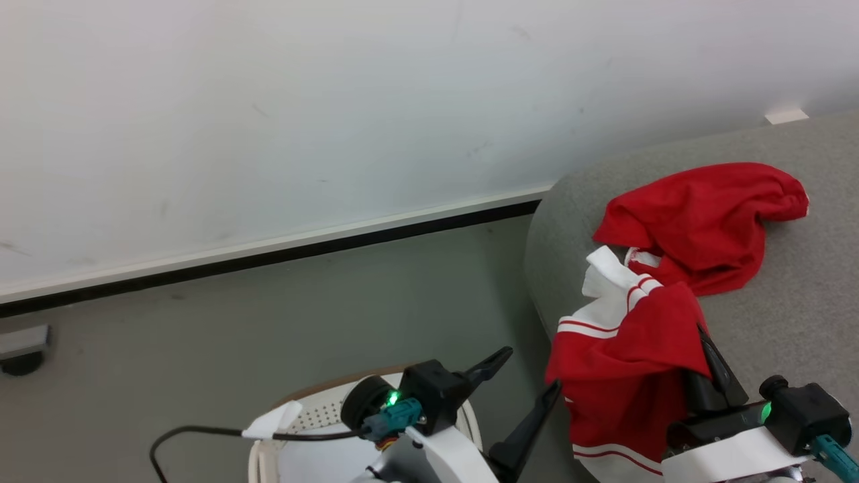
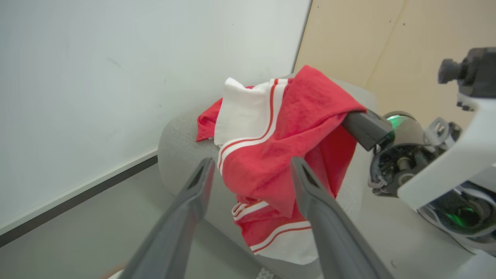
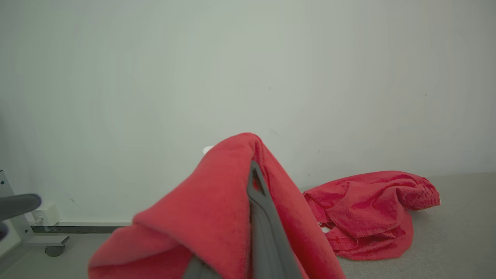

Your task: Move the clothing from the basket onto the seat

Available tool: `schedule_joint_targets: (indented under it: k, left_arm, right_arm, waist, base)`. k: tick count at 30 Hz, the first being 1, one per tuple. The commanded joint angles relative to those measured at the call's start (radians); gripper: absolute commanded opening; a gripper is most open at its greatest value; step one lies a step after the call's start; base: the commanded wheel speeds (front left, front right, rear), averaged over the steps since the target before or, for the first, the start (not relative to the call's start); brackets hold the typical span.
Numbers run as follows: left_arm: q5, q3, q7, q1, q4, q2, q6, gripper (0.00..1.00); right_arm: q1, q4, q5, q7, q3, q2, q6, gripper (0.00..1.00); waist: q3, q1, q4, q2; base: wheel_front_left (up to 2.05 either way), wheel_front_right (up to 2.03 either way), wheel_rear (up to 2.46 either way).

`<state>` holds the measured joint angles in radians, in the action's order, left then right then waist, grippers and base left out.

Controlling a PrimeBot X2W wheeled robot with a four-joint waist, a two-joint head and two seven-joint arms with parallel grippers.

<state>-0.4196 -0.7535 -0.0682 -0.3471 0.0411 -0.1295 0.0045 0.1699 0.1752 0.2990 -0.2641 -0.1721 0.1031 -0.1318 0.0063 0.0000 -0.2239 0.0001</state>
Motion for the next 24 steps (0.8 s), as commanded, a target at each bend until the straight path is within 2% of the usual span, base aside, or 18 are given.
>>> schedule_joint_targets:
  k: [1,8,14,20,24]
  left_arm:
    - [0.018,-0.003,0.007,0.009,-0.001,-0.001,-0.003,1.00]
    - [0.032,-0.024,0.024,-0.018,-0.023,-0.025,-0.031,1.00]
    - [0.054,-0.029,0.035,-0.055,-0.064,-0.056,-0.054,1.00]
    - [0.084,-0.015,0.030,-0.133,-0.132,-0.112,-0.083,1.00]
    - [0.088,0.000,0.027,-0.188,-0.175,-0.145,-0.097,1.00]
  right_arm:
    - [-0.019,-0.016,-0.007,0.000,0.011,-0.001,0.002,0.00]
    - [-0.045,-0.081,0.001,0.000,0.065,-0.039,0.002,0.00]
    - [0.042,-0.114,0.023,0.000,0.130,-0.052,0.002,0.00]
    - [0.265,-0.094,0.076,0.000,0.221,-0.053,0.002,0.00]
    - [0.480,-0.043,0.050,0.005,0.310,-0.053,0.002,0.00]
  waist:
    - [0.026,0.0000,-0.030,-0.0001]
    - [0.115,0.0000,-0.086,-0.0001]
    - [0.235,0.0000,-0.097,-0.0001]
    - [0.416,0.0000,-0.076,-0.0001]
    - [0.521,0.0000,-0.054,-0.0001]
  base:
    - [0.00,0.00,0.00]
    - [0.00,0.00,0.00]
    - [0.00,0.00,0.00]
    - [0.00,0.00,0.00]
    - [0.00,0.00,0.00]
